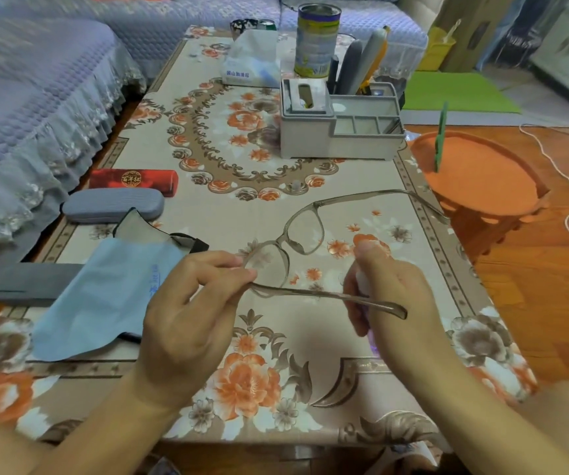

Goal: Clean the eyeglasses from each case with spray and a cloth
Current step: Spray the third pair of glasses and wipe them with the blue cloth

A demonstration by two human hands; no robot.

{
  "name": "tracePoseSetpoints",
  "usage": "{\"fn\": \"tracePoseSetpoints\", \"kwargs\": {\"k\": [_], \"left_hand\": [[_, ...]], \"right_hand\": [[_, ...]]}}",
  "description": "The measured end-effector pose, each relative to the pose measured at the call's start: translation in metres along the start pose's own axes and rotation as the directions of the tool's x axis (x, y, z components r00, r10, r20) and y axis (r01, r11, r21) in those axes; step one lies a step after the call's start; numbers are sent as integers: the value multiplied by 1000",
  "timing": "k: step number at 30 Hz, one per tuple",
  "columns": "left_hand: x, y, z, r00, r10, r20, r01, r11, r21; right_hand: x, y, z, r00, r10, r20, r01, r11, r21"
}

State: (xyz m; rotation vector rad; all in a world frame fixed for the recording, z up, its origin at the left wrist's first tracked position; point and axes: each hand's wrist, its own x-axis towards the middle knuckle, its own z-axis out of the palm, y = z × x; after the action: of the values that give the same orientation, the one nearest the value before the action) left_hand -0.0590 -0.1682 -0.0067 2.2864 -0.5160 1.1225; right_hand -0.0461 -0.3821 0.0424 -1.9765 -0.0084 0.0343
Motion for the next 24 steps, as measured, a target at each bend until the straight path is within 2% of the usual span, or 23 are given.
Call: {"fn": "tracePoseSetpoints", "kwargs": {"k": [7, 15, 18, 21, 24], "left_hand": [[5, -4, -2, 980, -174, -93, 171, 985, -31], [5, -2, 0, 968, -238, -76, 232, 970, -74], [14, 5, 6, 973, -223, -54, 218, 973, -78], [39, 20, 21, 981, -189, -53, 183, 978, -99], [68, 36, 52, 990, -137, -27, 133, 984, -122]], "right_hand": [[25, 11, -25, 977, -14, -212, 9, 1000, -25], [27, 13, -32, 974, -70, -214, 41, 990, -136], [26, 7, -41, 984, -19, -179, 2, 996, -91], [21, 5, -65, 978, 16, -207, -23, 999, -30], [17, 9, -95, 955, 80, -286, -38, 988, 149]]}}
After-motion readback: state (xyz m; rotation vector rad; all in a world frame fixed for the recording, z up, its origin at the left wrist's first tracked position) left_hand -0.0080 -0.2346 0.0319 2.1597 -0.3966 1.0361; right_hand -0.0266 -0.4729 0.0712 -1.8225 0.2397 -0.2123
